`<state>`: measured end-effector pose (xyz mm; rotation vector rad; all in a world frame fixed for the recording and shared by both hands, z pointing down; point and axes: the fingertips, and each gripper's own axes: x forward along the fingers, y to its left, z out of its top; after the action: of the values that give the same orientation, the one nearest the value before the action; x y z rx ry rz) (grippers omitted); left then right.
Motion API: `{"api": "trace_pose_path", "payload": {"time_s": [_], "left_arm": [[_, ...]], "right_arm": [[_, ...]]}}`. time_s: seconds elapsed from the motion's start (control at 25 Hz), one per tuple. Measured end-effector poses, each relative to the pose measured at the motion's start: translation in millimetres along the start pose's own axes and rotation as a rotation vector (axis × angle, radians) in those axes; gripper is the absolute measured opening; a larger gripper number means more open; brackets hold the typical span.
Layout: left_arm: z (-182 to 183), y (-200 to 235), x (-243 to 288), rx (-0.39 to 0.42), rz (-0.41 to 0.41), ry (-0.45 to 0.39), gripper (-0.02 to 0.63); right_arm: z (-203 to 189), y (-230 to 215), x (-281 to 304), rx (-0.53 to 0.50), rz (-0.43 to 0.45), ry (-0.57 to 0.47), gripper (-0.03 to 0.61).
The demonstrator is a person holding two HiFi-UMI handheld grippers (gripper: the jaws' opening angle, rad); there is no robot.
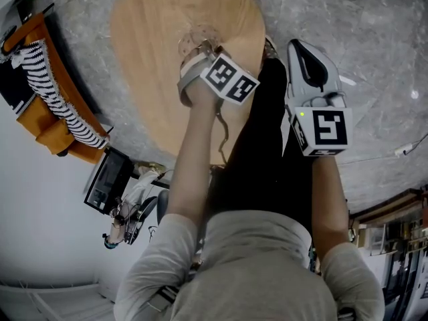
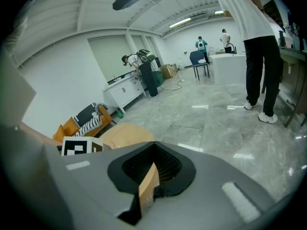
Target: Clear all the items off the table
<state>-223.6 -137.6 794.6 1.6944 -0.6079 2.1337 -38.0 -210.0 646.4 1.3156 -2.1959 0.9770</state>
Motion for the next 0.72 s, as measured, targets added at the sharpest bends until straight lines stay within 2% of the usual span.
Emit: {"api": "trace_pose_path", "payload": {"time_s": [0.12, 0.24, 0.36, 0.52, 0.72], "left_arm": [[0, 0, 0, -0.016, -0.005, 0.001, 0.086], [-2, 0, -2, -0.073, -0.025, -0.016, 0.08], [3, -1, -9, -0.145, -0.049, -0.085, 0.071], [9, -3, -24, -0.222, -0.038, -0.168, 0.069], [18, -6, -51, -0.369, -0.052, -0.292, 0.069]], "right_arm": [[1, 1, 0, -0.005, 0.004, -0.002, 0.006], [0, 4, 1, -0.012, 0.016, -0.002, 0.006], [0, 7, 3, -0.016, 0.026, 0.003, 0.007], [-4, 16, 4, -0.03, 0.051, 0.009, 0.006], [-6, 26, 2, -0.069, 0.088, 0.016, 0.006]]}}
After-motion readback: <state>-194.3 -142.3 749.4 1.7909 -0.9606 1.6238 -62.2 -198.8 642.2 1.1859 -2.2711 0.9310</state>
